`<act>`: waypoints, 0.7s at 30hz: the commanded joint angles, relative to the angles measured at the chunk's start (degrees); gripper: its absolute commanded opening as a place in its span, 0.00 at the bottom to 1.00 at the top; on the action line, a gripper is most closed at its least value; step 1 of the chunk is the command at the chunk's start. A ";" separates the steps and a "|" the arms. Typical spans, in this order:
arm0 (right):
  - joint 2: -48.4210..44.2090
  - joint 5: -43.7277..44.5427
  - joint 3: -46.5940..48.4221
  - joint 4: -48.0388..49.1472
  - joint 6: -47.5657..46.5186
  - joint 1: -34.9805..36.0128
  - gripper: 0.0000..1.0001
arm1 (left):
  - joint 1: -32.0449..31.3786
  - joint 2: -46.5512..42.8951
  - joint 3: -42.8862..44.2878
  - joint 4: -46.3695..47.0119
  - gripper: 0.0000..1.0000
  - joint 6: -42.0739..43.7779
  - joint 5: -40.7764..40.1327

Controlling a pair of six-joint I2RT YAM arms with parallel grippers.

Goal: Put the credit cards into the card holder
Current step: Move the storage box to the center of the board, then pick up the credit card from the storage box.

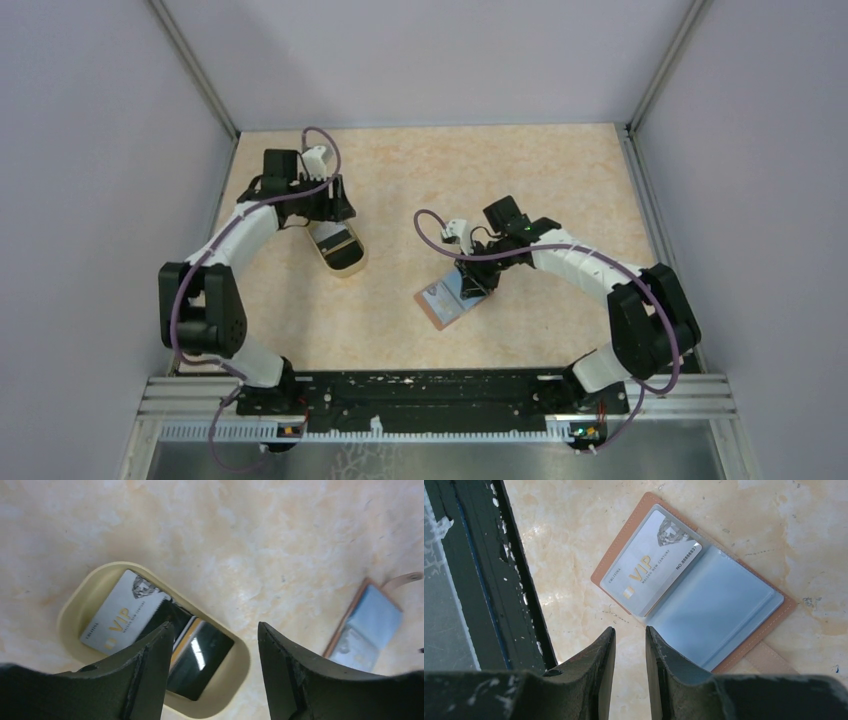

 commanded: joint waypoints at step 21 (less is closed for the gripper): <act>1.38 -0.88 2.94 -0.03 -1.44 0.62 0.29 | -0.62 14.88 1.47 -14.02 0.66 31.23 3.30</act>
